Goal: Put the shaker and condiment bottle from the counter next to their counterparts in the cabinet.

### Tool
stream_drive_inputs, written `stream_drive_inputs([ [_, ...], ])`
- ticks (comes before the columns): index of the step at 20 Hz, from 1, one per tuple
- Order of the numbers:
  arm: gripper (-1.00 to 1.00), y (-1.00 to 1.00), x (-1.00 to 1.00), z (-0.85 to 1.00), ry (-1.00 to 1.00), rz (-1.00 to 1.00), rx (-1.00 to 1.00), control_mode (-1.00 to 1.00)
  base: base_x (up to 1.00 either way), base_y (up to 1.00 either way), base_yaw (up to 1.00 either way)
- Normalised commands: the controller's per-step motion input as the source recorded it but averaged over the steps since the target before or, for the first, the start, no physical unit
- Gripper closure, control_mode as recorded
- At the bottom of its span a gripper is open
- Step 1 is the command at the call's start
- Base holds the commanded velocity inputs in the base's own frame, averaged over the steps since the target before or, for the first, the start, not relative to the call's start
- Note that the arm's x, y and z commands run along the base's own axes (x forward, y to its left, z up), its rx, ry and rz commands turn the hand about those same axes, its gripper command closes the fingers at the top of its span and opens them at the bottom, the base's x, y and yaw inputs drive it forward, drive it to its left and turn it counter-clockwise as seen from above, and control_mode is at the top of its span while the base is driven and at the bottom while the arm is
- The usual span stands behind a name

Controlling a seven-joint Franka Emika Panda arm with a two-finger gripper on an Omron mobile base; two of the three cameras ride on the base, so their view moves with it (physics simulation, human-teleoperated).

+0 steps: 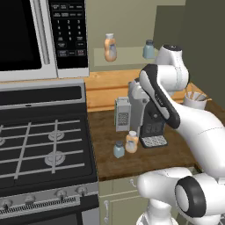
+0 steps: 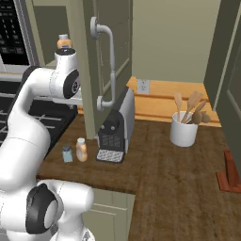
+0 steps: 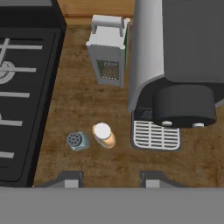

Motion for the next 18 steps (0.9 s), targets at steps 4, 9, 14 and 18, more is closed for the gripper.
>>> stream_drive_inputs([
  [4,-1.0,0.01,-0.09,-0.04,-0.01,0.0,-0.07,-1.0,0.0,0.0,0.0],
  [9,-1.0,0.24,-0.19,-0.14,-0.18,-0.08,-0.16,-1.0,0.0,0.0,0.0],
  [14,-1.0,0.39,-0.18,-0.04,-0.21,-0.35,0.0,-1.0,0.0,0.0,0.0],
  [18,-1.0,0.35,-0.36,-0.27,-0.28,-0.4,0.0,-1.0,0.0,0.0,0.0],
])
